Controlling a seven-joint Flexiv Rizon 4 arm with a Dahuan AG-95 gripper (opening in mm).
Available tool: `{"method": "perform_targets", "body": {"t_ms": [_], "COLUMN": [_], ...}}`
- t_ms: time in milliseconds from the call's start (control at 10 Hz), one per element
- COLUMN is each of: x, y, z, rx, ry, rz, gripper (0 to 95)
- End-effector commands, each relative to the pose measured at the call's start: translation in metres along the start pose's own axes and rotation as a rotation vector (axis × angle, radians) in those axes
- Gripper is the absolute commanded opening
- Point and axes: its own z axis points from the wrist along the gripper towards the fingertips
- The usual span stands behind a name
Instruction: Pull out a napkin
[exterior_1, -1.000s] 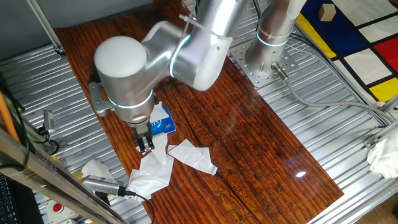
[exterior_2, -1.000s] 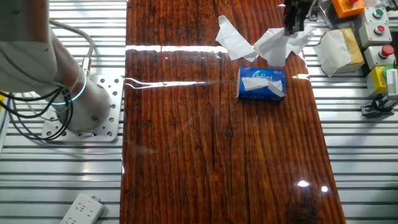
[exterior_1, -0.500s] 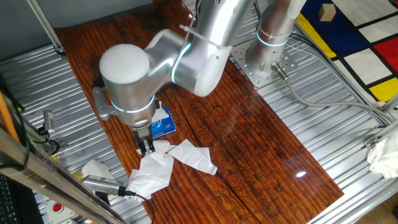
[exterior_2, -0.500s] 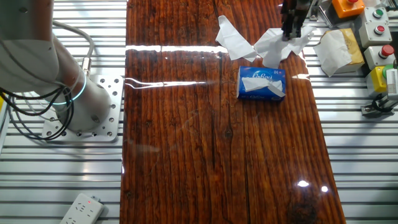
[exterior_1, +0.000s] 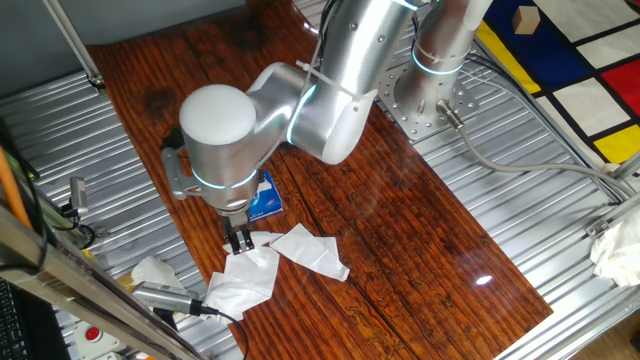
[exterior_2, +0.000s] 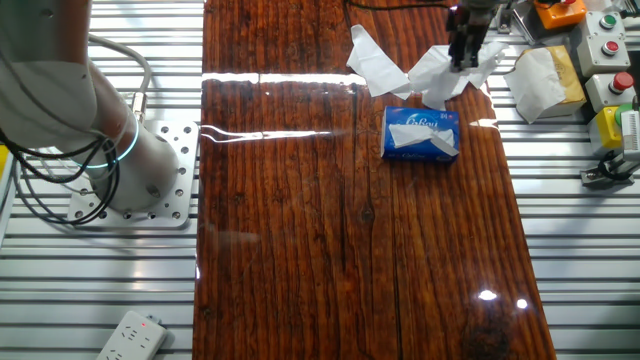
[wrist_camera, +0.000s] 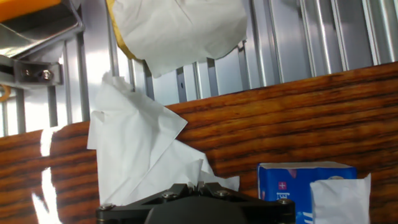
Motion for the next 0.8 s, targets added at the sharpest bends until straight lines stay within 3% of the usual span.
{"method": "perform_targets", "body": {"t_ms": [100,600,800], "x": [0.001,0.004,0.004], "y": [0.001,0.002,0.002], "z": [0.007,0.018,0.018], "rx": [-0.003,-0.006,-0.011], "ry": [-0.01,-0.029,-0.049], "rz": [0.001,0.013,0.014], "gripper": [0.0,0.0,38.0]}}
